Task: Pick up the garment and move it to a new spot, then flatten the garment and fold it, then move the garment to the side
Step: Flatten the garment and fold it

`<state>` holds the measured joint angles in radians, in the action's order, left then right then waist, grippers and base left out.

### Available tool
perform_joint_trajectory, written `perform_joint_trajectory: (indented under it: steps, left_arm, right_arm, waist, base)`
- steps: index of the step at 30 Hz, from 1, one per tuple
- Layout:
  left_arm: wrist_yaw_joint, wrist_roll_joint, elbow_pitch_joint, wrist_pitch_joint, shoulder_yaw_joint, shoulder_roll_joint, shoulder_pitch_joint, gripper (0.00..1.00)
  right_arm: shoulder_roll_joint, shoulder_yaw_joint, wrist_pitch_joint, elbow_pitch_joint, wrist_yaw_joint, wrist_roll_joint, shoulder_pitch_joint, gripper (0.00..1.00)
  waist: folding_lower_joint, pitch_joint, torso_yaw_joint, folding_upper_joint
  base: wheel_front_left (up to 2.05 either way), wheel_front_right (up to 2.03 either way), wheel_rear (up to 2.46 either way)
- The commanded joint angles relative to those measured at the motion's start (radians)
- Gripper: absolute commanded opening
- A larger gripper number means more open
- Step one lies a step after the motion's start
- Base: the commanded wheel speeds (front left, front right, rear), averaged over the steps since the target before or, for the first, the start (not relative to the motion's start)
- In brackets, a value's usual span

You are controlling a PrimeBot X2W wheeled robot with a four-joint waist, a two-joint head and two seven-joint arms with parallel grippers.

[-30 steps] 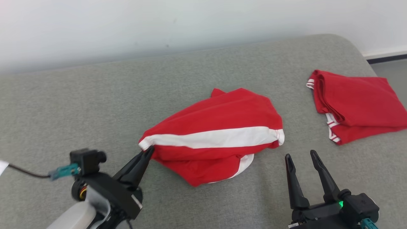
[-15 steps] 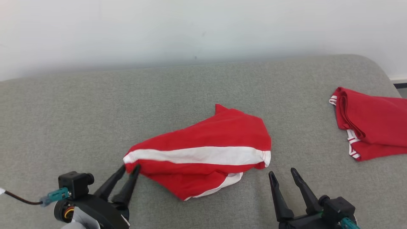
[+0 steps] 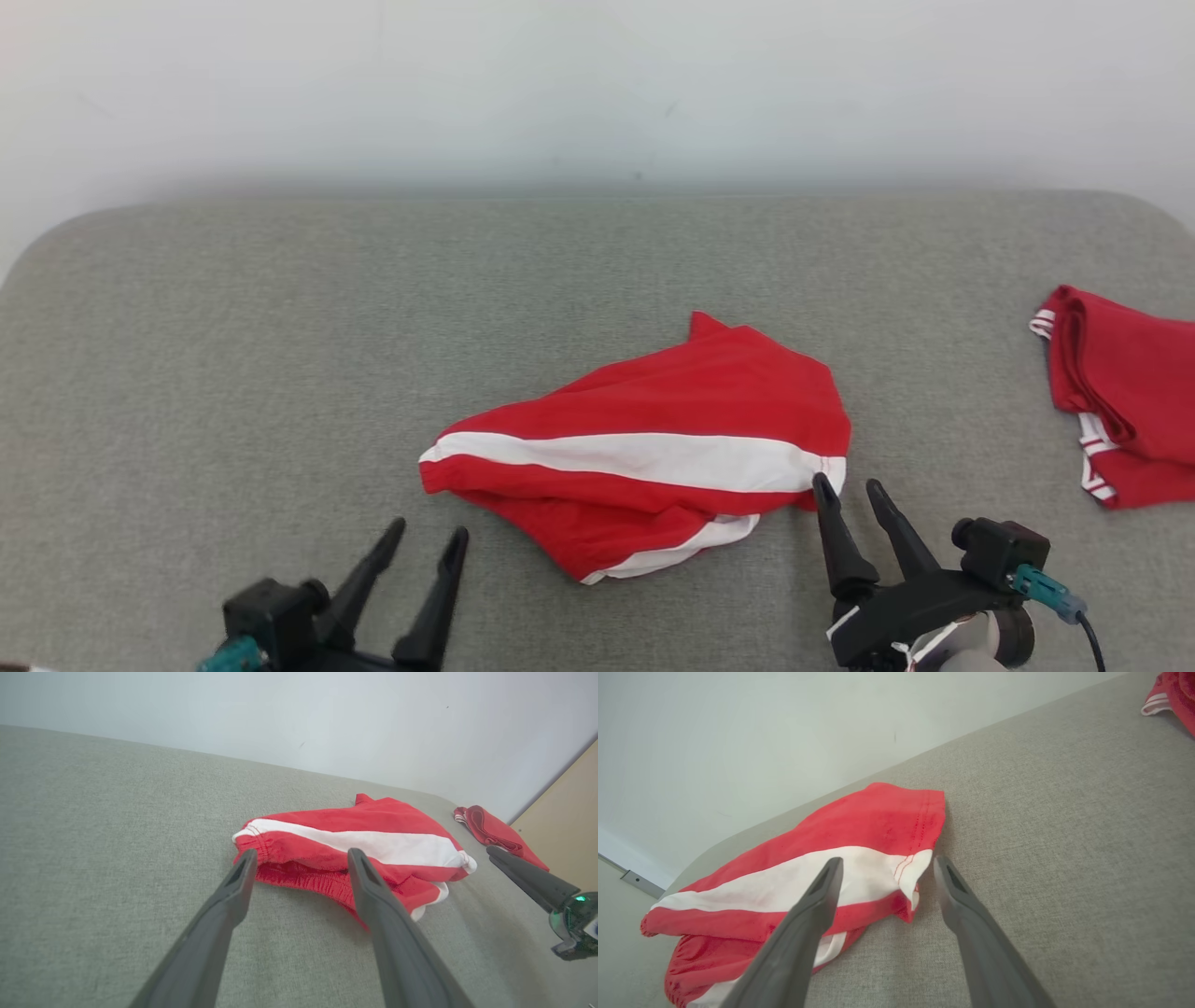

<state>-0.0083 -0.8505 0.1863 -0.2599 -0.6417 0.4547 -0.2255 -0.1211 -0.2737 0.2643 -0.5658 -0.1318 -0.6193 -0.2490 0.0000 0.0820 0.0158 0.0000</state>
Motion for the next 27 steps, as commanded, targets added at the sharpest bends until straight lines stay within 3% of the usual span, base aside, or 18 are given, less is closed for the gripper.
perform_joint_trajectory:
  steps: [1, 12, 14, 15, 16, 18, 21, 27]
  left_arm:
    - [0.003, 0.027, -0.02, -0.006, 0.008, -0.017, 0.033, 1.0]
    - [0.041, 0.158, -0.13, -0.005, 0.075, -0.091, 0.136, 1.0]
    - [0.05, 0.179, -0.145, -0.005, 0.087, -0.099, 0.15, 1.0]
    - [0.05, 0.188, -0.149, -0.005, 0.09, -0.103, 0.155, 1.0]
    - [0.05, 0.196, -0.153, -0.005, 0.093, -0.107, 0.161, 1.0]
    - [0.048, 0.207, -0.156, -0.005, 0.099, -0.113, 0.166, 1.0]
    - [0.043, 0.219, -0.158, -0.005, 0.107, -0.117, 0.168, 1.0]
    - [0.036, 0.231, -0.152, -0.005, 0.128, -0.125, 0.17, 1.0]
  right_arm:
    - [-0.013, -0.005, 0.0, -0.03, 0.003, -0.03, -0.015, 1.0]
    - [-0.025, 0.023, 0.0, -0.089, 0.003, -0.098, -0.016, 1.0]
    - [-0.025, 0.024, 0.0, -0.093, 0.003, -0.105, -0.019, 0.8]
    - [-0.026, 0.024, 0.0, -0.097, 0.003, -0.107, -0.022, 0.77]
    - [-0.026, 0.026, 0.0, -0.104, 0.003, -0.111, -0.024, 0.53]
    - [-0.026, 0.028, 0.0, -0.115, 0.003, -0.116, -0.034, 0.39]
    - [-0.033, 0.031, 0.0, -0.125, 0.003, -0.112, -0.047, 0.0]
    - [-0.053, 0.032, 0.0, -0.121, 0.003, -0.099, -0.053, 0.0]
  waist:
    - [0.0, -0.006, 0.03, 0.0]
    - [0.0, -0.01, 0.078, 0.0]
    - [0.0, -0.01, 0.082, 0.0]
    - [0.0, -0.01, 0.083, 0.0]
    - [0.0, -0.01, 0.084, 0.0]
    - [0.0, -0.008, 0.085, 0.0]
    - [0.0, -0.003, 0.084, 0.0]
    - [0.0, 0.0, 0.078, 0.0]
  base:
    - [0.0, 0.0, 0.0]
    - [0.0, 0.0, 0.0]
    - [0.0, 0.0, 0.0]
    - [0.0, 0.0, 0.0]
    - [0.0, 0.0, 0.0]
    - [0.0, 0.0, 0.0]
    - [0.0, 0.0, 0.0]
    - [0.0, 0.0, 0.0]
